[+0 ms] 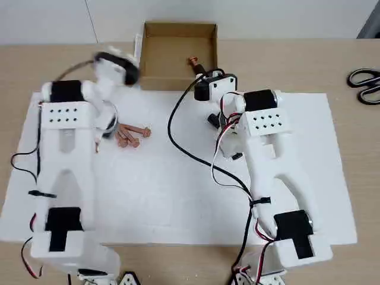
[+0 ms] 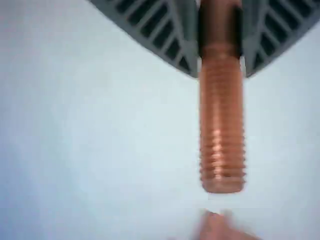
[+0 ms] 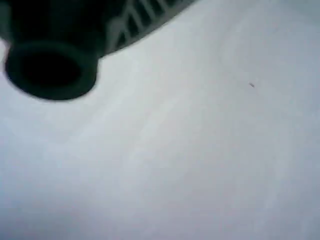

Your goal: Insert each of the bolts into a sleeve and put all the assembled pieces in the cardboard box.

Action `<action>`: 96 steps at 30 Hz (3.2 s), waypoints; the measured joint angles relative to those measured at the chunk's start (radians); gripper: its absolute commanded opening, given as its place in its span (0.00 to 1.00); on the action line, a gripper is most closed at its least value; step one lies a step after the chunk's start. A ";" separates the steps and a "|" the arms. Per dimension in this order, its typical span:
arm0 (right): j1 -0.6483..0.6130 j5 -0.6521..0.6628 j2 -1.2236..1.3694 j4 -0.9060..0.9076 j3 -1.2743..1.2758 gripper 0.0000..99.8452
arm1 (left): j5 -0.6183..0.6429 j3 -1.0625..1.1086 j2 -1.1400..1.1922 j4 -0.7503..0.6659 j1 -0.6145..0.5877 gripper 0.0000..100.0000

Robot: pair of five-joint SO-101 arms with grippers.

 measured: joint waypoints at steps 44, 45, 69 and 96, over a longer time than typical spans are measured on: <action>0.061 0.000 0.000 0.000 0.000 0.00 | -0.651 0.410 0.000 -0.299 0.143 0.14; 0.061 0.000 0.000 0.000 0.000 0.00 | -0.626 0.410 0.000 -0.313 0.143 0.16; 0.061 0.000 0.000 0.000 0.000 0.00 | 0.470 0.012 -0.005 -0.106 0.063 0.16; 0.061 0.000 -0.207 0.040 0.000 0.00 | 1.241 0.542 -0.677 -0.212 0.126 0.06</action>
